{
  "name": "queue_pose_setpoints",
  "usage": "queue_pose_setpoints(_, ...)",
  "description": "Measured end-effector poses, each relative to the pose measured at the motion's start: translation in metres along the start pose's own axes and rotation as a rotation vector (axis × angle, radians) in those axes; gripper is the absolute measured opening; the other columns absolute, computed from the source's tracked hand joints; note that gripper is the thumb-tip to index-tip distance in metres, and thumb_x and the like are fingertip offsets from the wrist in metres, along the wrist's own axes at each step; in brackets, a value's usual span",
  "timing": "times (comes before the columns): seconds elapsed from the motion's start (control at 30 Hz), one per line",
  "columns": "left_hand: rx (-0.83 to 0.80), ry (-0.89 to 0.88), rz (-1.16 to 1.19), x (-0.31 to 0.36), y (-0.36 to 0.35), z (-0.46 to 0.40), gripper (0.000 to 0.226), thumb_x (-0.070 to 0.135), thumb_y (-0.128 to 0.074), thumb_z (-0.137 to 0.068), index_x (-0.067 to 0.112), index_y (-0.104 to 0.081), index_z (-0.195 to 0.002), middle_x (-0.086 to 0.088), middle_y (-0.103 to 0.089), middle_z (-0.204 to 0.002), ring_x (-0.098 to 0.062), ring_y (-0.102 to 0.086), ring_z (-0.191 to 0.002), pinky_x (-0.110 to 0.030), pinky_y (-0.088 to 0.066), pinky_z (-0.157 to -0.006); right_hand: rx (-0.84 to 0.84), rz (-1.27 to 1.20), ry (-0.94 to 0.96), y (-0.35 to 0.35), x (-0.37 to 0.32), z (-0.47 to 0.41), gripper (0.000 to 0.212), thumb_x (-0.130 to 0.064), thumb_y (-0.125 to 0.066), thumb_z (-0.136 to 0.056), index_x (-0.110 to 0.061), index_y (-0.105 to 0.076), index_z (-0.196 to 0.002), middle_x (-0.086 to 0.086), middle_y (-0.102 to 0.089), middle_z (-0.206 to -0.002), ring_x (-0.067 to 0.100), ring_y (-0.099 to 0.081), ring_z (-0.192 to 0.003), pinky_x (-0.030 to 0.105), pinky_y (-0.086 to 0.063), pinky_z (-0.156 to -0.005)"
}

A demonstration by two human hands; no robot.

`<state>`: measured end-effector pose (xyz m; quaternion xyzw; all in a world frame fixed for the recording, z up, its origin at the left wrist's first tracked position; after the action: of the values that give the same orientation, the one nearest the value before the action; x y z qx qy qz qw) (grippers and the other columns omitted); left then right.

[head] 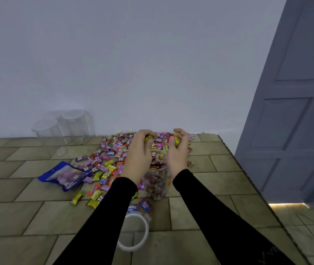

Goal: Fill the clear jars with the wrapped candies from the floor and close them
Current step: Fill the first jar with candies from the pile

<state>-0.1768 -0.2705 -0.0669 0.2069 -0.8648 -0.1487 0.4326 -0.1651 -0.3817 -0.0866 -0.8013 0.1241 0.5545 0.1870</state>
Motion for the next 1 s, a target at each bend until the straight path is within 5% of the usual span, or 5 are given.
queue_pose_setpoints(0.2,-0.033,0.103,0.148,-0.015,-0.004,0.012,0.019,0.010,-0.042,-0.101,0.025,-0.051,-0.109,0.021,-0.052,-0.100,0.007,-0.050,-0.088,-0.012,-0.040,-0.077,0.007,0.026,-0.002,-0.011,-0.004,0.003,0.021,-0.004,-0.041,-0.099,-0.023,-0.046,-0.108,-0.015,-0.042,-0.101,0.001,-0.045,-0.093,-0.001,-0.033,-0.066)
queue_pose_setpoints(0.47,-0.111,0.239,0.278,-0.017,-0.001,0.009,0.021,0.013,-0.056,-0.094,0.029,-0.060,-0.107,0.013,-0.061,-0.109,-0.010,-0.057,-0.103,-0.024,-0.047,-0.085,-0.010,0.045,-0.031,-0.015,0.000,0.004,0.021,-0.006,-0.042,-0.098,-0.023,-0.048,-0.108,-0.018,-0.043,-0.102,0.019,-0.045,-0.114,0.029,-0.037,-0.090)
queue_pose_setpoints(0.8,-0.111,0.204,0.445,-0.027,0.011,0.022,0.037,0.011,-0.061,-0.093,0.024,-0.056,-0.127,0.008,-0.058,-0.130,-0.001,-0.053,-0.121,-0.019,-0.045,-0.096,-0.140,0.035,-0.034,-0.009,0.003,0.002,0.020,-0.014,-0.046,-0.098,-0.030,-0.051,-0.109,-0.007,-0.046,-0.111,0.019,-0.048,-0.114,0.025,-0.040,-0.086)
queue_pose_setpoints(0.9,-0.220,0.205,0.366,-0.041,0.013,0.031,0.064,0.035,-0.072,-0.084,0.030,-0.042,-0.140,0.016,-0.048,-0.137,0.009,-0.044,-0.124,-0.008,-0.040,-0.095,-0.260,0.063,0.019,-0.004,0.002,0.007,0.027,-0.022,-0.044,-0.088,-0.040,-0.058,-0.102,-0.004,-0.049,-0.113,0.023,-0.050,-0.118,0.044,-0.044,-0.098)
queue_pose_setpoints(1.0,-0.388,0.273,0.355,-0.048,0.009,0.036,0.092,0.036,-0.081,-0.070,0.032,-0.030,-0.146,0.025,-0.045,-0.128,0.027,-0.044,-0.109,0.002,-0.038,-0.085,-0.401,0.285,0.183,0.007,-0.002,0.010,0.033,-0.007,-0.036,-0.093,-0.028,-0.057,-0.109,-0.005,-0.048,-0.112,0.000,-0.046,-0.113,0.030,-0.041,-0.099)
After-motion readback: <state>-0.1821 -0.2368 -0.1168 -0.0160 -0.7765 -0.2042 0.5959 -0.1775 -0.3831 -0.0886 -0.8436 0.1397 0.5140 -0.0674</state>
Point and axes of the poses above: each hand's wrist, its own z-axis away from the middle knuckle, its own y-axis out of the back of the hand, x = y × z, the point moved 1 cm from there along -z, towards the middle knuckle
